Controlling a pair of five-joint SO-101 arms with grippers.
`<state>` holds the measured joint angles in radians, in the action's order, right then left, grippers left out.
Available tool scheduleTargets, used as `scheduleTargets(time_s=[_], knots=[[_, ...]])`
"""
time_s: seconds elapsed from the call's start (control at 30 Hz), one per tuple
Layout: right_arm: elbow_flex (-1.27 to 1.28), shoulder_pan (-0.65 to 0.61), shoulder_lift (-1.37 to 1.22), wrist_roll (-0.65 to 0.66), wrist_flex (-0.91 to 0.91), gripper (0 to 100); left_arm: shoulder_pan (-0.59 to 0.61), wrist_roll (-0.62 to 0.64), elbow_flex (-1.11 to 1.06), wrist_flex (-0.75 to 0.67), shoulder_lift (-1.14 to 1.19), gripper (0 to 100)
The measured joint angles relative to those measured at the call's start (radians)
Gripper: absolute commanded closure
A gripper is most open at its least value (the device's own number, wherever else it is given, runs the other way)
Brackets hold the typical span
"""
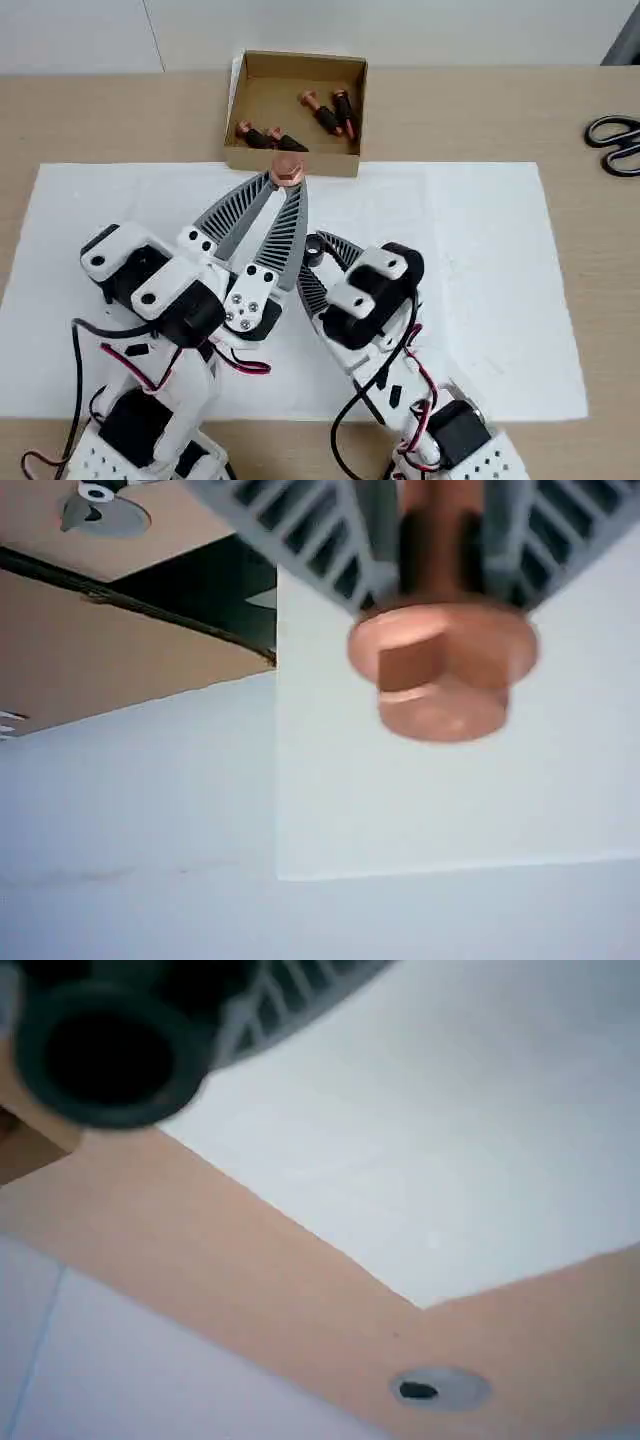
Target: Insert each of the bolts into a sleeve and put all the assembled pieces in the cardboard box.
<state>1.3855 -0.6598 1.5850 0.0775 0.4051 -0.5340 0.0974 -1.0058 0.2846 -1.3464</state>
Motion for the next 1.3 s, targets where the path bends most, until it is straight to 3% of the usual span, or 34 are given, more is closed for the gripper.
scheduleTargets(time_s=[0.23,0.5,1.0,1.3], knots=[[-0.069,0.006,0.0,0.026,0.0,99.5,-0.006,0.0,0.0,0.068,0.0,99],[-0.069,0.014,0.002,0.031,0.0,99.5,-0.103,0.0,0.0,0.071,0.0,99],[-0.069,0.025,0.002,0.031,0.002,99.5,-0.044,-0.026,0.0,0.071,0.0,99],[-0.068,0.028,0.002,0.031,0.002,99.5,-0.061,-0.032,-0.089,-0.063,-0.002,99]])
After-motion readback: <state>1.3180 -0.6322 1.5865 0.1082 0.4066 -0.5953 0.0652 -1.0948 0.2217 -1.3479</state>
